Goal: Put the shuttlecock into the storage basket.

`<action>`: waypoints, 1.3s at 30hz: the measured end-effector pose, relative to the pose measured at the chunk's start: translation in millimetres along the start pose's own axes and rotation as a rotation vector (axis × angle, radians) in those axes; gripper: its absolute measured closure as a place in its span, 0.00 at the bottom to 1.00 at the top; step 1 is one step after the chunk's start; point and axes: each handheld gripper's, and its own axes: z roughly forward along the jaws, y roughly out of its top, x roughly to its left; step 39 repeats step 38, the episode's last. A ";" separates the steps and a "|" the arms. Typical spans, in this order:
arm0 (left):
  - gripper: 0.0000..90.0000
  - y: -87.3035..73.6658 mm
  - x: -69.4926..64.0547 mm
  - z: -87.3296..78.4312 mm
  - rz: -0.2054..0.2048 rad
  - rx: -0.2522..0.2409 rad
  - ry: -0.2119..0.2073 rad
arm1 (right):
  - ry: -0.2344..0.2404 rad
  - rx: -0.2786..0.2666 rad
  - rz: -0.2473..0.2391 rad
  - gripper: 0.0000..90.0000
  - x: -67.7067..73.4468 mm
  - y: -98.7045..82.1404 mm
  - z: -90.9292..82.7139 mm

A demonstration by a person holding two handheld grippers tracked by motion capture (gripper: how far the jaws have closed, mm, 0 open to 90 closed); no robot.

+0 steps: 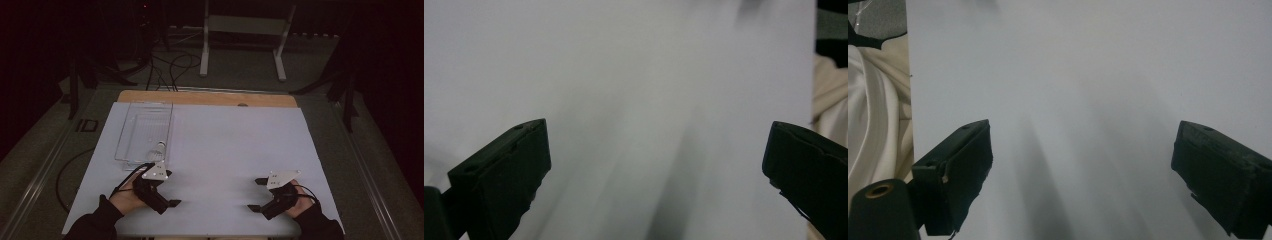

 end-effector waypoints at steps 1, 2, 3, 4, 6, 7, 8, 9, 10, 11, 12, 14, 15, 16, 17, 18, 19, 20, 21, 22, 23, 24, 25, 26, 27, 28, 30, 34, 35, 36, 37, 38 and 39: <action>0.00 0.0 0.0 0.0 0.000 0.000 0.000 | 0.000 0.000 0.000 0.11 0.0 0.0 0.0; 0.00 -4.1 0.4 0.0 -0.015 0.000 0.001 | 0.000 0.000 0.000 0.10 0.2 0.0 -0.2; 0.00 -4.1 0.4 0.0 -0.015 0.000 0.001 | 0.000 0.000 0.000 0.10 0.2 0.0 -0.2; 0.00 -8.0 1.0 -0.1 -0.020 0.006 0.010 | -0.001 -0.001 -0.001 0.11 0.2 0.0 -0.1; 0.00 -11.6 2.1 -1.8 -0.030 -0.004 0.013 | -0.003 0.000 -0.004 0.11 0.3 0.0 0.0; 0.00 -11.6 2.1 -1.8 -0.030 -0.004 0.013 | -0.003 -0.003 -0.003 0.10 0.2 -0.1 0.0; 0.00 -15.1 3.0 -4.3 -0.044 -0.024 0.014 | -0.005 -0.003 -0.004 0.11 0.2 -0.2 0.1; 0.00 -15.1 3.0 -4.3 -0.044 -0.024 0.014 | -0.005 -0.003 -0.004 0.11 0.2 -0.2 0.1; 0.00 -18.5 3.5 -7.0 -0.056 -0.031 0.015 | -0.008 -0.002 -0.005 0.10 0.1 -0.4 0.0; 0.00 -18.5 3.5 -7.0 -0.056 -0.031 0.015 | -0.008 -0.002 -0.005 0.10 0.1 -0.4 0.0; 0.00 -22.1 3.7 -9.0 -0.057 -0.038 0.011 | -0.012 -0.003 -0.007 0.11 0.2 -0.8 0.1; 0.00 -25.4 3.4 -10.3 -0.065 -0.039 0.011 | -0.014 -0.004 -0.006 0.10 0.0 -1.2 0.3; 0.00 -25.4 3.4 -10.3 -0.065 -0.039 0.011 | -0.015 -0.004 -0.005 0.10 0.0 -1.3 0.3; 0.00 -28.6 3.5 -11.0 -0.073 -0.036 0.016 | -0.016 -0.001 -0.005 0.10 0.0 -1.5 0.3; 0.00 -28.6 3.5 -11.0 -0.073 -0.036 0.016 | -0.016 -0.001 -0.005 0.10 0.0 -1.5 0.3; 0.00 -31.7 3.8 -11.8 -0.082 -0.040 0.017 | -0.017 -0.002 -0.005 0.11 -0.2 -2.0 0.3; 0.00 -31.7 3.8 -11.8 -0.082 -0.040 0.017 | -0.017 -0.002 -0.005 0.11 -0.2 -2.0 0.3; 0.00 -34.1 3.8 -13.1 -0.094 -0.052 0.019 | -0.020 0.000 -0.003 0.11 -0.3 -2.4 0.2; 0.00 -34.1 3.8 -13.1 -0.094 -0.052 0.019 | -0.020 0.000 -0.003 0.11 -0.3 -2.4 0.2; 0.00 -35.7 4.1 -15.0 -0.100 -0.064 0.017 | -0.020 -0.001 -0.001 0.10 -0.4 -3.0 0.0; 0.00 -35.7 4.1 -15.0 -0.100 -0.064 0.017 | -0.020 -0.001 -0.001 0.10 -0.4 -3.0 0.0; 0.00 -36.9 3.9 -15.8 -0.103 -0.067 0.020 | -0.022 0.001 -0.001 0.11 -0.5 -3.7 0.0; 0.00 -36.9 3.9 -15.8 -0.103 -0.067 0.020 | -0.023 -0.002 -0.002 0.11 -0.8 -4.0 0.1; 0.00 -37.9 3.7 -16.1 -0.102 -0.071 0.019 | -0.027 0.000 -0.002 0.11 -1.0 -4.4 0.1; 0.00 -37.9 3.7 -16.1 -0.102 -0.071 0.019 | -0.027 0.000 -0.002 0.11 -1.0 -4.4 0.1; 0.00 -38.6 3.4 -15.8 -0.103 -0.075 0.017 | -0.028 0.002 0.001 0.11 -1.2 -5.1 0.4; 0.00 -38.8 3.3 -15.5 -0.103 -0.074 0.017 | -0.027 0.001 0.003 0.10 -1.2 -5.4 0.4; 0.00 -39.0 3.2 -14.5 -0.102 -0.076 0.014 | -0.031 0.003 0.003 0.10 -1.8 -6.6 1.4; 0.00 -39.0 3.2 -14.6 -0.101 -0.077 0.013 | -0.029 0.003 0.002 0.11 -1.9 -6.7 1.7; 0.00 -38.9 3.1 -14.4 -0.101 -0.076 0.014 | -0.028 0.002 0.002 0.10 -2.1 -6.9 1.9; 0.00 -38.9 2.9 -14.3 -0.100 -0.075 0.013 | -0.031 0.004 0.002 0.11 -2.2 -7.0 2.4; 0.00 -38.9 2.9 -14.3 -0.100 -0.075 0.013 | -0.034 0.006 0.001 0.10 -2.2 -7.0 2.7; 0.00 -38.9 2.9 -14.3 -0.100 -0.075 0.013 | -0.034 0.006 0.001 0.10 -2.2 -7.0 2.7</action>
